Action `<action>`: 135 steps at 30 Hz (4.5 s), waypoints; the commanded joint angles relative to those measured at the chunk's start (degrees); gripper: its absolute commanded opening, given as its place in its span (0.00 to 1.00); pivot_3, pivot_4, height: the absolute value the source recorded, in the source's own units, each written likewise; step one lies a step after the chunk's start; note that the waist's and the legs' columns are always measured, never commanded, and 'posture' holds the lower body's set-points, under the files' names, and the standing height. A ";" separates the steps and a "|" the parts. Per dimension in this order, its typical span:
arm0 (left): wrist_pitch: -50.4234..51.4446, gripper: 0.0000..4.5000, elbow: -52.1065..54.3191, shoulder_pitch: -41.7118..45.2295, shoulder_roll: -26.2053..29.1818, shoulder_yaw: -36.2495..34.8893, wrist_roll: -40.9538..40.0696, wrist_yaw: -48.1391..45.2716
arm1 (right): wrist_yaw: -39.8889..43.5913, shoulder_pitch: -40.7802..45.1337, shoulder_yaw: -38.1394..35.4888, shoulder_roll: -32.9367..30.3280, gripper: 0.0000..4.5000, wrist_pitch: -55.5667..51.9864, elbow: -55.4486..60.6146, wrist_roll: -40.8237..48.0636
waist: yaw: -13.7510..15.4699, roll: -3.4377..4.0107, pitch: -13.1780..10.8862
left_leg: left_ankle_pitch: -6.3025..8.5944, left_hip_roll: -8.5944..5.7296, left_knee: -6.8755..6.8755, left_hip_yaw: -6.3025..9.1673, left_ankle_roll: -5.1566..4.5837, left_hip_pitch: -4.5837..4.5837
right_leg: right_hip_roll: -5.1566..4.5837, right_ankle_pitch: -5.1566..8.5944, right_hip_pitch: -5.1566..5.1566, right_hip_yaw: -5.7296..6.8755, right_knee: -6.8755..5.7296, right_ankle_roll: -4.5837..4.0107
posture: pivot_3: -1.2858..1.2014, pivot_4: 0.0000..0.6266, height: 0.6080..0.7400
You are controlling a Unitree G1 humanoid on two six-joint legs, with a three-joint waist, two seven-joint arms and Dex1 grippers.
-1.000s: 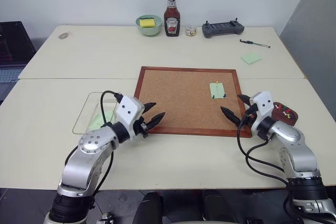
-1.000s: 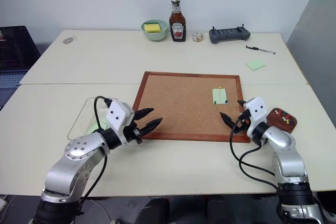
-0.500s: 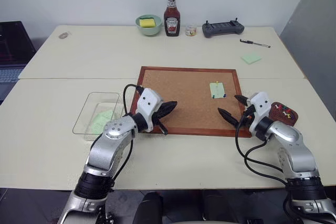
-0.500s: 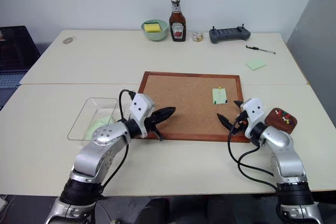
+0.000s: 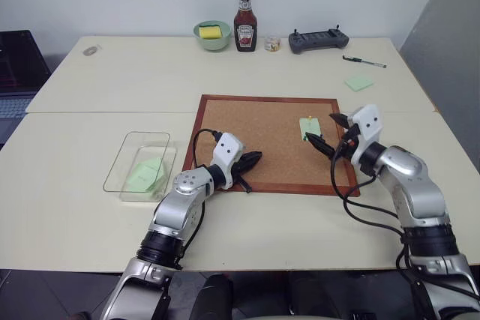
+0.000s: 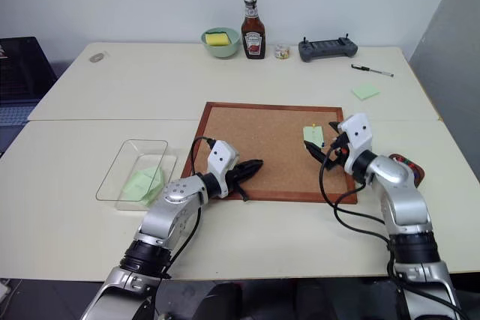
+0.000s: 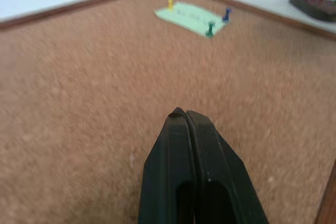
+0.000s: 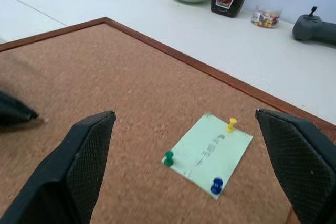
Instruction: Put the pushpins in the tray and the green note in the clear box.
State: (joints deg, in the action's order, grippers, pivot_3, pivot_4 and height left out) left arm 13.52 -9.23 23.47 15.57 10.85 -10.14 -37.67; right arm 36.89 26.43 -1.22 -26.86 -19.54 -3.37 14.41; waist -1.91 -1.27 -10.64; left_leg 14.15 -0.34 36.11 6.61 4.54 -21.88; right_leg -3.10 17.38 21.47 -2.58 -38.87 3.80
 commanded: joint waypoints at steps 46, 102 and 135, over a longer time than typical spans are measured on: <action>-1.21 0.00 2.01 -2.65 -0.54 1.09 1.93 -1.44 | -4.18 31.77 0.71 6.51 0.00 20.37 -57.38 -10.88 | -1.19 0.05 0.03 | 0.00 -0.02 -0.01 -0.05 0.00 -0.01 | -0.03 -0.01 0.05 -0.06 -0.03 -0.02 | 0.52 0.24 1.00; 4.51 0.00 1.18 -1.71 -0.54 2.17 2.91 -3.45 | -0.80 19.50 -6.71 1.75 0.00 5.74 -23.96 -3.38 | -1.17 0.19 0.10 | 0.00 -0.03 -0.02 -0.03 0.00 -0.03 | -0.04 -0.01 0.06 -0.04 -0.03 -0.02 | 0.52 0.24 1.00; 1.77 0.00 -1.24 -1.21 -0.16 3.43 3.50 -5.87 | 0.93 -16.25 -13.88 -24.26 0.00 -19.37 8.21 -2.33 | -0.40 0.46 0.26 | 0.02 -0.05 0.00 -0.12 -0.04 0.04 | -0.05 0.01 -0.09 -0.10 0.09 0.02 | 0.52 0.24 1.00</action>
State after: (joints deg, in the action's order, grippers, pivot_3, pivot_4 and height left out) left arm 14.56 -8.78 23.35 15.42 12.15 -7.54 -42.28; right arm 37.45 10.08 -14.43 -49.64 -39.35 2.71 12.47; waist -2.31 -0.81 -10.38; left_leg 14.17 -0.39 36.10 6.49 4.50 -21.83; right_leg -3.15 17.39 21.37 -2.68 -38.78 3.82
